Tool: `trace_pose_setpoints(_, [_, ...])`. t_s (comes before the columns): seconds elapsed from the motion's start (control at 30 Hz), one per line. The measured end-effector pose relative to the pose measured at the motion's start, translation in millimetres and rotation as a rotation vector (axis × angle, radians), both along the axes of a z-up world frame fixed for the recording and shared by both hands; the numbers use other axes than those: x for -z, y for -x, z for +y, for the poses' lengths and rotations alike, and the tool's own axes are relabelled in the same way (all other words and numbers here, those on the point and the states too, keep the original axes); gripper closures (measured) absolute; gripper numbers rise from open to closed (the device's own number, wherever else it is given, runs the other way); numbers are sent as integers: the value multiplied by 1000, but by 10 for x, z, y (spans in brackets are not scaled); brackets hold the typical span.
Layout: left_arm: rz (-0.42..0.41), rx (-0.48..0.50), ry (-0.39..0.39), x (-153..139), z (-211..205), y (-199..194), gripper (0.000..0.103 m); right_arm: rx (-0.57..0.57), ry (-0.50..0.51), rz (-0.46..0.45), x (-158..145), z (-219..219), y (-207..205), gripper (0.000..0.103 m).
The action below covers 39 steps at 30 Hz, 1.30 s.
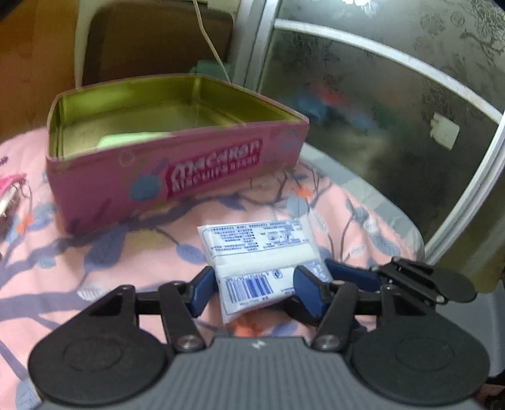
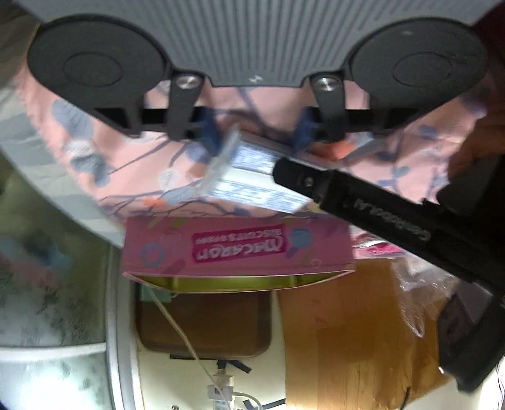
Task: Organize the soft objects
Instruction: 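Carry the tissue packet into the pink tin and open the left gripper, then grasp the clear card case on the pink towel with the right gripper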
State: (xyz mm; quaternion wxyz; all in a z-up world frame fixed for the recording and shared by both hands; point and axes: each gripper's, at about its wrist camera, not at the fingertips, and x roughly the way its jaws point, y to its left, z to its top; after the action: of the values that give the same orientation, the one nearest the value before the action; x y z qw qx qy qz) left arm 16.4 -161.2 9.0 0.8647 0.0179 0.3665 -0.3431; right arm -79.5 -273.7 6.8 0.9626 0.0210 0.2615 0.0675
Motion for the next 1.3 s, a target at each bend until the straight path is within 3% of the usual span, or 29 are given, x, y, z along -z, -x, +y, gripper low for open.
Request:
trace_pose_setpoints(0.2, [-156,-15,90,-549,106,-44,48,12,-41,-166,-326,-86,-16,64])
trace_pose_setpoints(0.33, [-247,-56,73,-794,17,-338,46,39,10,-229,-511,-76,-366,64])
trace_pose_setpoints(0.43, [-327,-116,35,-804,-118,-688,37,78,9,-243,-530,-132,-795,64])
trace_pose_setpoints(0.5, [-324,-161,-21,-705,-211,-940,31,106,29,-213,-489,-130,-1102,63])
trace_pose_setpoints(0.57, [-262,-213,-76,-600,-252,-1137,38,139,58,-167,-395,-115,-1322,63])
trace_pose_setpoints(0.63, [-210,-220,-39,-553,-162,-1152,40,161,42,-173,-367,-136,-1249,63])
trace_pose_setpoints(0.9, [-304,-224,38,-511,446,-477,37,120,-46,-214,-361,50,-688,63])
trace_pose_setpoints(1.0, [-333,-252,11,-427,787,-241,36,32,-52,-185,-350,254,-641,63])
trace_pose_setpoints(1.13, [-320,-384,-70,-231,1347,-119,35,-111,-40,-138,-355,577,-667,63])
trace_pose_setpoints(1.3, [-234,-665,-154,-7,2168,-261,35,-298,-40,-39,-332,1139,-883,63])
